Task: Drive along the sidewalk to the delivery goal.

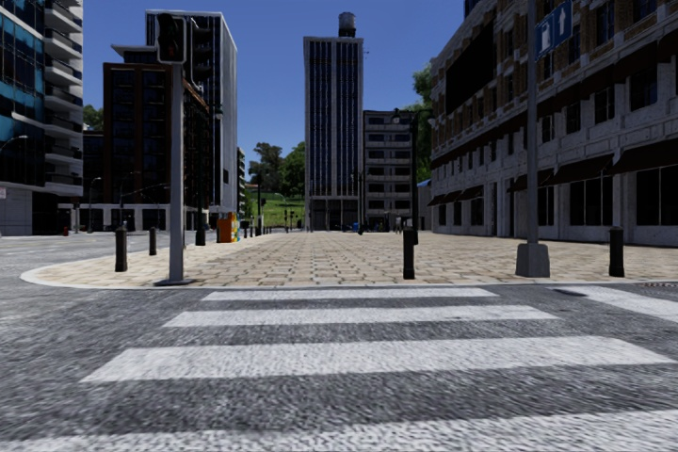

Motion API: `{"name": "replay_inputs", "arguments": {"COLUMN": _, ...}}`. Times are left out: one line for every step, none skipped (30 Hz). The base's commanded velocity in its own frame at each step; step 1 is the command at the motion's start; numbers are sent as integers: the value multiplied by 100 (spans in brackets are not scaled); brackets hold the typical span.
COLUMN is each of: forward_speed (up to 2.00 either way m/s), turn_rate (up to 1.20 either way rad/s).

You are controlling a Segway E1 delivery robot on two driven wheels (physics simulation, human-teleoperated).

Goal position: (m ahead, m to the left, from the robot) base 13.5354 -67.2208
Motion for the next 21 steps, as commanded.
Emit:
{"name": "replay_inputs", "arguments": {"forward_speed": 200, "turn_rate": 0}}
{"name": "replay_inputs", "arguments": {"forward_speed": 200, "turn_rate": 0}}
{"name": "replay_inputs", "arguments": {"forward_speed": 200, "turn_rate": 0}}
{"name": "replay_inputs", "arguments": {"forward_speed": 200, "turn_rate": 0}}
{"name": "replay_inputs", "arguments": {"forward_speed": 200, "turn_rate": 0}}
{"name": "replay_inputs", "arguments": {"forward_speed": 200, "turn_rate": 0}}
{"name": "replay_inputs", "arguments": {"forward_speed": 200, "turn_rate": 0}}
{"name": "replay_inputs", "arguments": {"forward_speed": 200, "turn_rate": 0}}
{"name": "replay_inputs", "arguments": {"forward_speed": 200, "turn_rate": 0}}
{"name": "replay_inputs", "arguments": {"forward_speed": 200, "turn_rate": 0}}
{"name": "replay_inputs", "arguments": {"forward_speed": 200, "turn_rate": 0}}
{"name": "replay_inputs", "arguments": {"forward_speed": 200, "turn_rate": 0}}
{"name": "replay_inputs", "arguments": {"forward_speed": 200, "turn_rate": 0}}
{"name": "replay_inputs", "arguments": {"forward_speed": 200, "turn_rate": 0}}
{"name": "replay_inputs", "arguments": {"forward_speed": 200, "turn_rate": 0}}
{"name": "replay_inputs", "arguments": {"forward_speed": 200, "turn_rate": 0}}
{"name": "replay_inputs", "arguments": {"forward_speed": 200, "turn_rate": 0}}
{"name": "replay_inputs", "arguments": {"forward_speed": 200, "turn_rate": 0}}
{"name": "replay_inputs", "arguments": {"forward_speed": 200, "turn_rate": 0}}
{"name": "replay_inputs", "arguments": {"forward_speed": 200, "turn_rate": 0}}
{"name": "replay_inputs", "arguments": {"forward_speed": 200, "turn_rate": 0}}
